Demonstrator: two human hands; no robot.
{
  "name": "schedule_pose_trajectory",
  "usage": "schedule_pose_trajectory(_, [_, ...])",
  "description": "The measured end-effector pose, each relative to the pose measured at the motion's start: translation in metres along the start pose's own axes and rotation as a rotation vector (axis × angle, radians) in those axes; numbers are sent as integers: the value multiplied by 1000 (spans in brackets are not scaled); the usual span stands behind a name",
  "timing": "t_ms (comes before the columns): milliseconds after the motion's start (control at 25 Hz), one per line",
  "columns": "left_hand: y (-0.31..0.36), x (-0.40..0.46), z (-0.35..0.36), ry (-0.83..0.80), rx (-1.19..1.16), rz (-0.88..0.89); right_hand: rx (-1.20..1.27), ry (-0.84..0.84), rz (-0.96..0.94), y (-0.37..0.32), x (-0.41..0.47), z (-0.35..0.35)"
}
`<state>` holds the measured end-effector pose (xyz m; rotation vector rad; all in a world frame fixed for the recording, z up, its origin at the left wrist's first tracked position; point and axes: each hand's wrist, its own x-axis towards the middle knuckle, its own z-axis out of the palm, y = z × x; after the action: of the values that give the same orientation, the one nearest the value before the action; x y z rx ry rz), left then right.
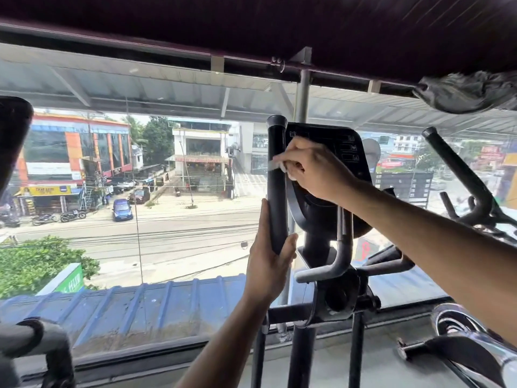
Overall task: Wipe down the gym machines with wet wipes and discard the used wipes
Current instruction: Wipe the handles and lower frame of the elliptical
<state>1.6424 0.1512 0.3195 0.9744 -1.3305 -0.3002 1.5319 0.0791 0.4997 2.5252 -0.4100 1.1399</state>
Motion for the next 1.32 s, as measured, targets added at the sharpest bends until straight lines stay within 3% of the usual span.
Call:
schedule_pose_trajectory(120, [-2,-1,-1,-33,7,-4,-34,24,64,7,23,1])
schedule_pose_trajectory(240, [-8,-5,-5,-35,62,-36,39,55,41,-12,-11,17])
schedule_pose_trajectory(400, [-14,-16,-4,-40,87,-30,40,-83,-123,-25,-49,10])
schedule_pose_trajectory(560, [-16,-13,-3,-26,112,-46,-126,-110,-315,-1,19,-14])
schedule_pose_trajectory(680, [-15,-14,-6,-43,96,-41,-298,-239,-382,9,49,-12])
schedule_pose_trajectory(840, [-16,-14,-5,-58,85,-33,-219,-250,-372,2,10,5])
schedule_pose_trajectory(1040, [-16,-21,-3,15,220,143,-244,-276,-381,10,14,-4])
schedule_pose_trajectory(1320, [-18,-28,-8,-78,252,141,-149,-133,-276,1,2,14])
